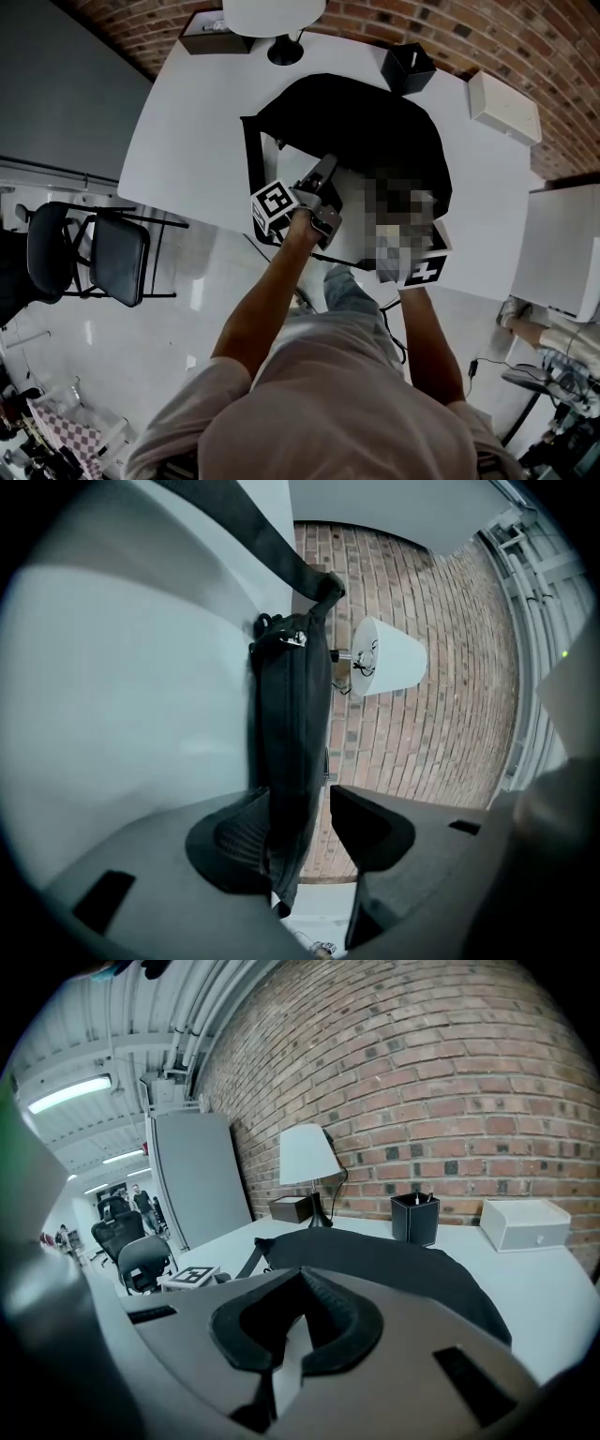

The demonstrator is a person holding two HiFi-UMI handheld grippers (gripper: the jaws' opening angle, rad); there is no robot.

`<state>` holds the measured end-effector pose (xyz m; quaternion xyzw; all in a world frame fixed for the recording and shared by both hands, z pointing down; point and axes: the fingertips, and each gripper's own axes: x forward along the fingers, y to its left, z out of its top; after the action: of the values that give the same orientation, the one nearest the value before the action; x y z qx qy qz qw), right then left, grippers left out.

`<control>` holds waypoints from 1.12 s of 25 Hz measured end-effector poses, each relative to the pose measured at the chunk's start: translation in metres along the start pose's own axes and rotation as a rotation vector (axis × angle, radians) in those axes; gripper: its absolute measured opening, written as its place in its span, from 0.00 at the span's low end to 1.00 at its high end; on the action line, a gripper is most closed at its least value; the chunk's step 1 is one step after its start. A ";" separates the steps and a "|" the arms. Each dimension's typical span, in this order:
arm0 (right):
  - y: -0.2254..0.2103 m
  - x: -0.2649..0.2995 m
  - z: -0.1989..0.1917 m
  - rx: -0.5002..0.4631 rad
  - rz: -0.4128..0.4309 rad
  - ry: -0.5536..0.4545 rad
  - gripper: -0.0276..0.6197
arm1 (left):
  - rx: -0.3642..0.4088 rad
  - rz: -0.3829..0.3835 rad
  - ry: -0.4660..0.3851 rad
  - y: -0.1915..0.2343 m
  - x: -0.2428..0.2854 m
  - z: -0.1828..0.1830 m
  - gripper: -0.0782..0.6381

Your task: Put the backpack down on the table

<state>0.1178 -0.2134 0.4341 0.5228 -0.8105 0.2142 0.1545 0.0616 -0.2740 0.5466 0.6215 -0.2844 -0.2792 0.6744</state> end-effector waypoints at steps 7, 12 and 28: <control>0.017 -0.012 -0.002 0.004 -0.018 -0.023 0.05 | 0.100 0.025 0.045 -0.015 -0.020 -0.008 0.37; 0.032 -0.022 0.003 -0.004 -0.035 -0.049 0.05 | 0.246 0.026 0.103 -0.048 -0.034 -0.017 0.35; 0.068 -0.068 0.023 -0.031 -0.092 -0.148 0.05 | 0.776 0.056 0.208 -0.140 -0.086 -0.051 0.22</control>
<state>0.0823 -0.1474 0.3697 0.5714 -0.7981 0.1551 0.1120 0.0366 -0.1866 0.4010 0.8469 -0.3157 -0.0684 0.4223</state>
